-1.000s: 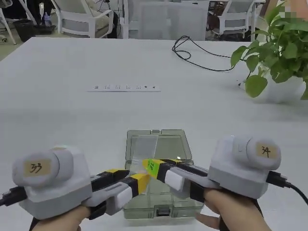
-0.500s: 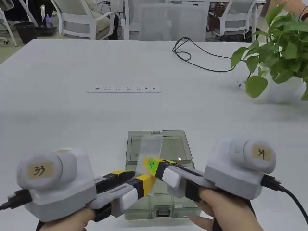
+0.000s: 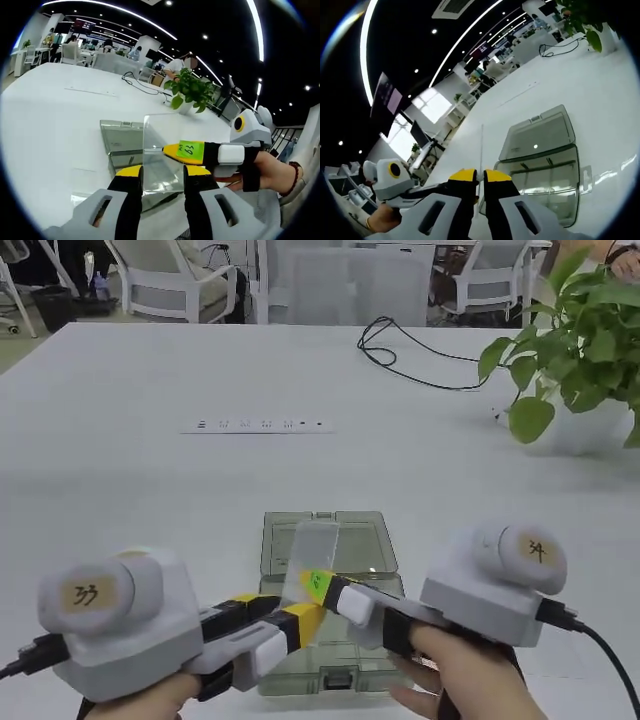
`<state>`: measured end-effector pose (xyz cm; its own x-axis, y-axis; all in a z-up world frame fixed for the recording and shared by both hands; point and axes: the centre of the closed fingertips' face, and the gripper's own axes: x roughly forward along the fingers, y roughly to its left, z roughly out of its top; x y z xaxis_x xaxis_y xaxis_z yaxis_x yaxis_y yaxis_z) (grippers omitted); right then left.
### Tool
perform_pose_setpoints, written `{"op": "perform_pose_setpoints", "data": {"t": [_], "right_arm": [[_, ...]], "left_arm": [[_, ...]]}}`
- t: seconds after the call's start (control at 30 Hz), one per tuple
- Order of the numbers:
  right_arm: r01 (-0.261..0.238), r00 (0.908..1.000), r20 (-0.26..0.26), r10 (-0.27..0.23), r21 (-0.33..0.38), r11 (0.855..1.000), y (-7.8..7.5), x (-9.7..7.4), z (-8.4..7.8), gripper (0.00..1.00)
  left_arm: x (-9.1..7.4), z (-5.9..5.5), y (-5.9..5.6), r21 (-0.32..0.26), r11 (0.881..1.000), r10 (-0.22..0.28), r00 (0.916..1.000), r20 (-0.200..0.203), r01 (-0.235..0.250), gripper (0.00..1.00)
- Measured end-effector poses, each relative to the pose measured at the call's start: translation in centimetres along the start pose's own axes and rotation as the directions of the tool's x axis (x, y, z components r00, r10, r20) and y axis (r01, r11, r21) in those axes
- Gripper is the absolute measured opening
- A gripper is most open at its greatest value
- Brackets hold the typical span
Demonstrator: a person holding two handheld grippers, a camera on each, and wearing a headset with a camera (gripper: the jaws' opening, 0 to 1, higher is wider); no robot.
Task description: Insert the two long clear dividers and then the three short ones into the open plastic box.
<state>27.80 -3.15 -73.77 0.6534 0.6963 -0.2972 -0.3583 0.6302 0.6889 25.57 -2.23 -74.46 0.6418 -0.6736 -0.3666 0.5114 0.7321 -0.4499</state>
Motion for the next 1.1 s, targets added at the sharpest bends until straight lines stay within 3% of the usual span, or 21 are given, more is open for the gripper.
{"op": "perform_pose_setpoints", "data": {"t": [0.3,0.43,0.57,0.77,0.93,1.1], "right_arm": [[-0.008,0.9998,-0.016,0.009,0.032,0.999,0.1,0.2,0.0,0.06],[-0.017,0.9997,-0.015,0.017,0.018,1.0,0.5,0.1,0.2,0.06],[-0.03,0.9995,-0.001,0.03,0.022,0.999,0.7,-0.2,0.8,0.06],[-0.013,0.9998,-0.012,0.014,0.047,0.999,0.3,-0.6,1.2,0.06],[0.013,0.999,-0.044,-0.01,0.071,0.997,-0.2,-1.0,1.2,0.06],[0.042,0.9952,-0.092,-0.033,0.091,0.995,-0.8,-1.6,1.5,0.06]], "left_arm": [[-0.1,0.1,0.1,0.016,1.0,0.018,0.9998,0.007,-0.018,0.31],[-0.4,0.4,-0.1,0.061,0.998,0.019,0.9997,0.016,-0.02,0.31],[-0.6,0.5,-0.3,0.078,0.997,0.007,0.9998,0.019,-0.009,0.37],[-1.5,0.8,-1.0,0.097,0.995,-0.031,0.9977,0.06,0.025,0.49],[-2.2,0.7,-0.9,0.203,0.979,-0.026,0.9988,0.041,0.018,0.61],[-2.9,0.8,-0.6,0.3,0.954,-0.017,0.9995,0.027,0.008,0.75]]}}
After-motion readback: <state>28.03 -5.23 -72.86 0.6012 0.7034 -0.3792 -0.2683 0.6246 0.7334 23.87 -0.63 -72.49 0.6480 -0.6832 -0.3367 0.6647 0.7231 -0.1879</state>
